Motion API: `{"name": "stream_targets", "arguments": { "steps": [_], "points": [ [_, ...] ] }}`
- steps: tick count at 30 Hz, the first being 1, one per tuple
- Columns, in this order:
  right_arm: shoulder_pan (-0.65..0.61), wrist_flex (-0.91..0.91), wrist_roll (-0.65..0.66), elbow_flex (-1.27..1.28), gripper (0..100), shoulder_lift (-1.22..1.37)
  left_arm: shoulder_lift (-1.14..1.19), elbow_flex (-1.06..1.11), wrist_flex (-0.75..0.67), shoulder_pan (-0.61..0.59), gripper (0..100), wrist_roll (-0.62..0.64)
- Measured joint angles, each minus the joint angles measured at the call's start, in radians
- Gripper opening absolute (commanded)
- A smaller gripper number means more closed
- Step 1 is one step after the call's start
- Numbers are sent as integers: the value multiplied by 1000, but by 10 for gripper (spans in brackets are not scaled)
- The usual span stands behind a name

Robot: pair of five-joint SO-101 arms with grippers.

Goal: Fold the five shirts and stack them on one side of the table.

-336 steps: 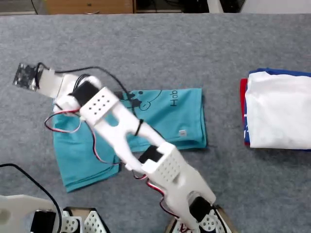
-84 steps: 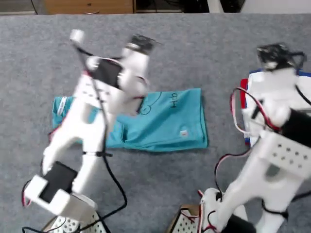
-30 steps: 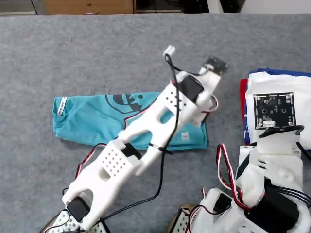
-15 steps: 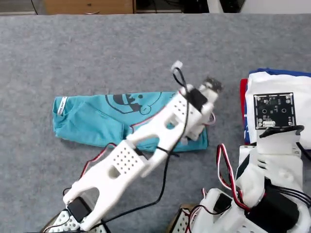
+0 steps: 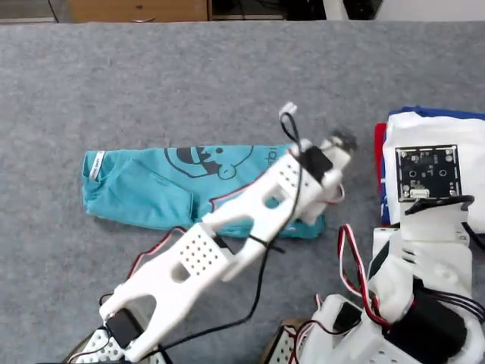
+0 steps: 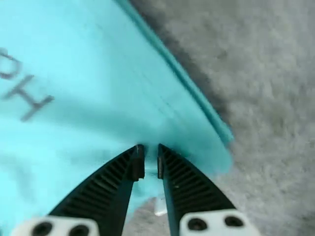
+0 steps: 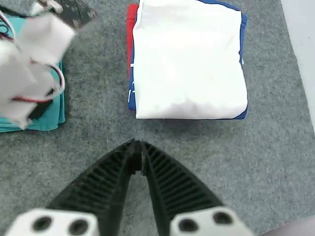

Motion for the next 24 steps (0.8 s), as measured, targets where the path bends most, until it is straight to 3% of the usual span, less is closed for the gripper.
{"name": "stream_targets", "arguments": {
  "steps": [5,10,24],
  "points": [
    [0,0,2,40,5,2,-20,-138,0,-68,78,2],
    [0,0,2,40,5,2,-20,-173,0,-66,197,0],
    [2,0,2,40,5,2,92,-176,-43,-44,199,-71]
  ]
}}
